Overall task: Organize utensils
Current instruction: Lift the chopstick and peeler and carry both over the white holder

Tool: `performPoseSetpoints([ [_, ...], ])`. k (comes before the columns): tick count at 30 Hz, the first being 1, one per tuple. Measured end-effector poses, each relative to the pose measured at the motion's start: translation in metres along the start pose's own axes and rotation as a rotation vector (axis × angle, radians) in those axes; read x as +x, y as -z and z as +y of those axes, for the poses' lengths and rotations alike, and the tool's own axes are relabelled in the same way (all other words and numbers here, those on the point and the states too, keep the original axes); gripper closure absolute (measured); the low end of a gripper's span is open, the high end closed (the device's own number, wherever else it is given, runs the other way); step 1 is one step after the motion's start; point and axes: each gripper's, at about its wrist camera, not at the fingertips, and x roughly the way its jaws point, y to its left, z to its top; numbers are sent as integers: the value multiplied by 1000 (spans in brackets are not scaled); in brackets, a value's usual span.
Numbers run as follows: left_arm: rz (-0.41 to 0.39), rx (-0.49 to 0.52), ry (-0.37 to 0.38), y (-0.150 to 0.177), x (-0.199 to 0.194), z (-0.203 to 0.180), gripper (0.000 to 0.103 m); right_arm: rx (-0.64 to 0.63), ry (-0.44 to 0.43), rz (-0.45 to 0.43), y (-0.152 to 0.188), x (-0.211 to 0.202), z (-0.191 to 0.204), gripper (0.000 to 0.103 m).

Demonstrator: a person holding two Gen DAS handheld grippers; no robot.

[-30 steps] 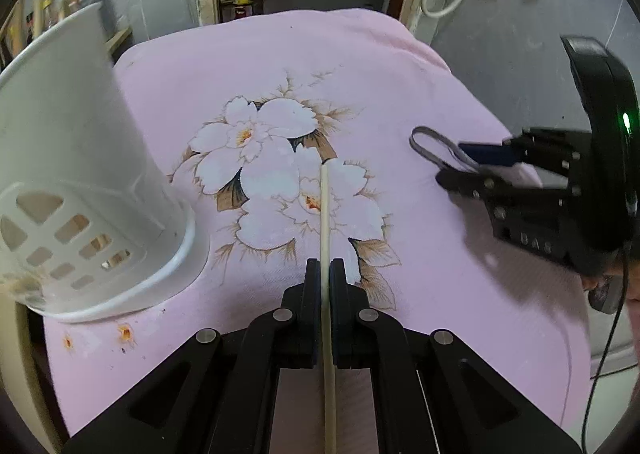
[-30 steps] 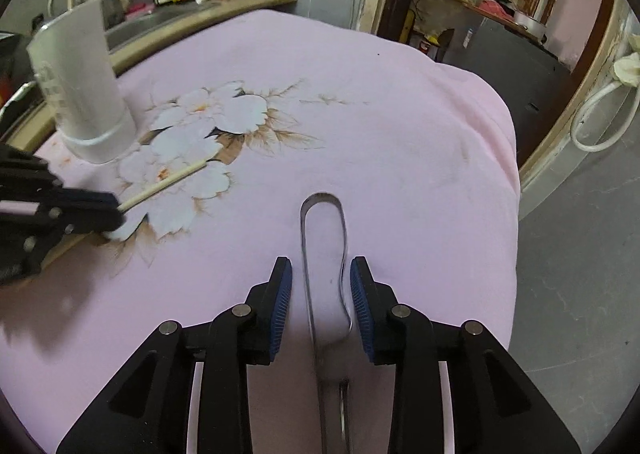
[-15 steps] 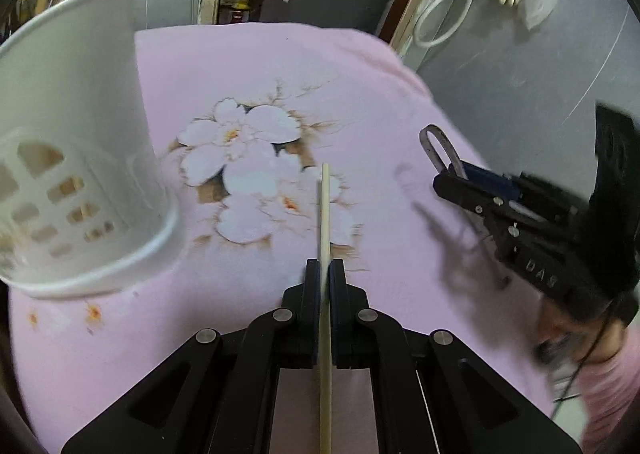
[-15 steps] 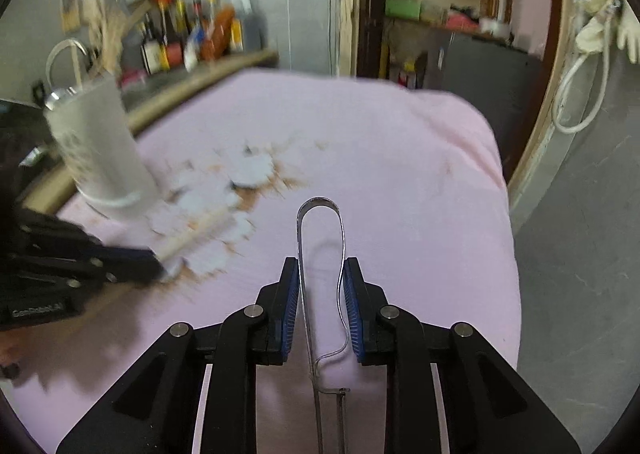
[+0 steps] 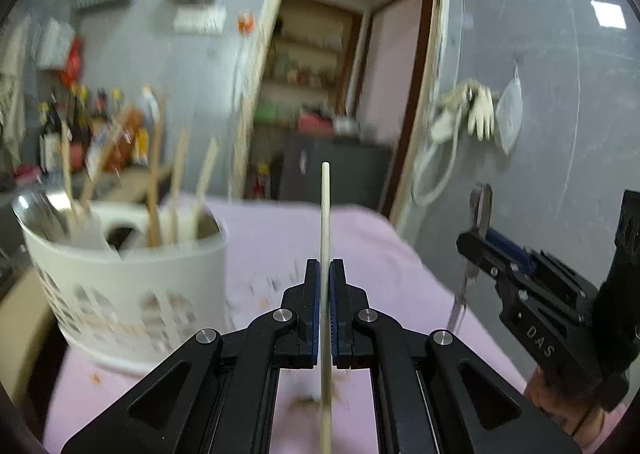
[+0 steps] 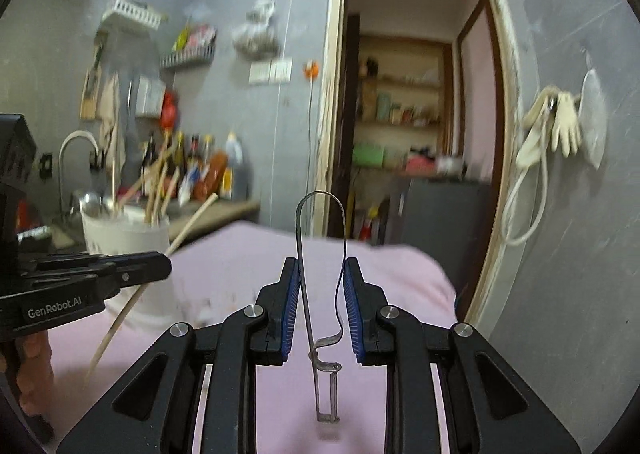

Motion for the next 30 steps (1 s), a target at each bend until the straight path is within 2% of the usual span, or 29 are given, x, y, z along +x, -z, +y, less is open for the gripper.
performPoseSetpoints([
  [5,-190,0,-50,-19,-18,7,101,35,-25,-81,-22,0,12,83],
  [12,-376,-30,-128,-43,-39,43,101,90,-96,-192,-55,4,36,83],
  [16,-423,-41,-174,-61,-51,65,100,112,-140,-233,-74,13,53,83],
  [20,-469,-71,-187,-81,-58,95,100,139,-183,-261,-85,25,71,83],
  [26,-444,-192,-159,-101,-60,143,101,225,-292,-253,-92,51,88,83],
  [30,-444,-255,-155,-103,-56,174,101,262,-326,-224,-90,68,98,83],
])
